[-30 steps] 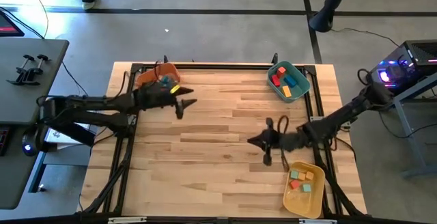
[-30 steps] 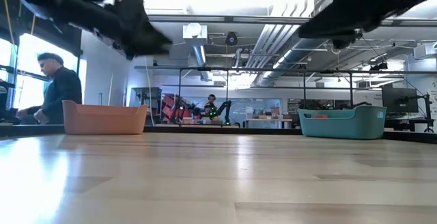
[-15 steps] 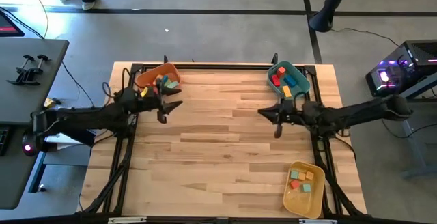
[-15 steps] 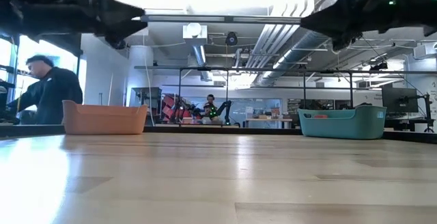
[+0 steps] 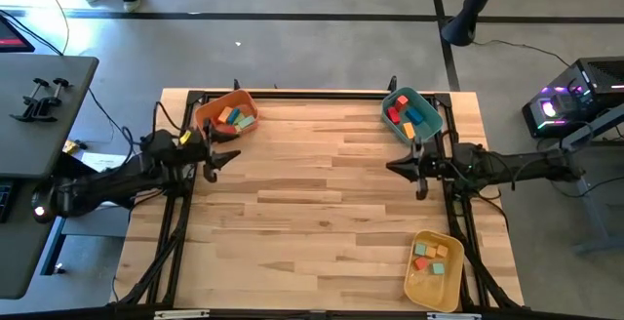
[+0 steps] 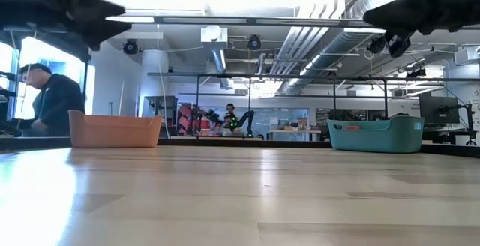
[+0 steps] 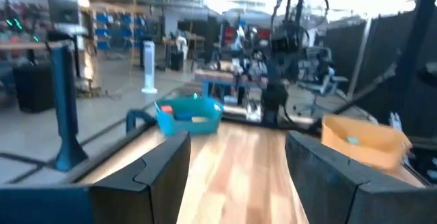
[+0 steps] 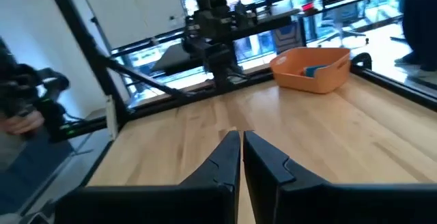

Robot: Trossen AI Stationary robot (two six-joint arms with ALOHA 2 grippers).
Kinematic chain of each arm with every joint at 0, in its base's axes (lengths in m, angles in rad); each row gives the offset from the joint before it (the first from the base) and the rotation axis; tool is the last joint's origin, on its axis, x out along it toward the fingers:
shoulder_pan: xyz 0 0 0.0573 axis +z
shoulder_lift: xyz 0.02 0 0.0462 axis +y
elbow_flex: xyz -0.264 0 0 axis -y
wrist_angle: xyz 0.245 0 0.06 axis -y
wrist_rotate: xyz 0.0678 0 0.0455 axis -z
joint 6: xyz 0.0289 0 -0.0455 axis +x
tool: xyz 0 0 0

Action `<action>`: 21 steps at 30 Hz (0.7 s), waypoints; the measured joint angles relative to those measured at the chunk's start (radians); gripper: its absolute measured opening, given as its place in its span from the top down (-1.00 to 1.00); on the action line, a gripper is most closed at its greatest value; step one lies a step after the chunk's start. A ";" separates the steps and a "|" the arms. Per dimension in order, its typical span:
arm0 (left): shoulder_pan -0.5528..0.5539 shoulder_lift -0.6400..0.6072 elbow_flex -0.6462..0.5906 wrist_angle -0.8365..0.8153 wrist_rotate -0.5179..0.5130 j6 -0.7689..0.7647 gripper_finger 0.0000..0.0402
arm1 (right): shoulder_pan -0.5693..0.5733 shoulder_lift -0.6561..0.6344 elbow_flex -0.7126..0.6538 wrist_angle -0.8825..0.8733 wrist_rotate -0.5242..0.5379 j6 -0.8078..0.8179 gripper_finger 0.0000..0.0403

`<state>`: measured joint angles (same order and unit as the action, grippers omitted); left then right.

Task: Sort blocks by size
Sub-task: Return to Home Position

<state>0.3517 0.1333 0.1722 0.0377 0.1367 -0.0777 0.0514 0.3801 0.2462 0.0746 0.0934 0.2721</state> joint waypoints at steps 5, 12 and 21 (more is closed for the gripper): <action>-0.001 -0.133 0.000 -0.174 0.011 -0.022 -0.11 | 0.045 0.000 0.000 0.025 0.020 -0.008 0.94; -0.073 -0.107 -0.047 -0.139 -0.003 -0.075 -0.11 | 0.115 0.014 0.000 0.108 0.062 -0.045 0.94; -0.239 -0.104 -0.161 0.108 -0.088 -0.055 -0.11 | 0.191 0.082 0.001 0.205 0.170 -0.072 0.94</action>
<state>0.1132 0.0288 0.0113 0.1461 0.0484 -0.1325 0.2425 0.4620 0.2470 0.2800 0.2634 0.2000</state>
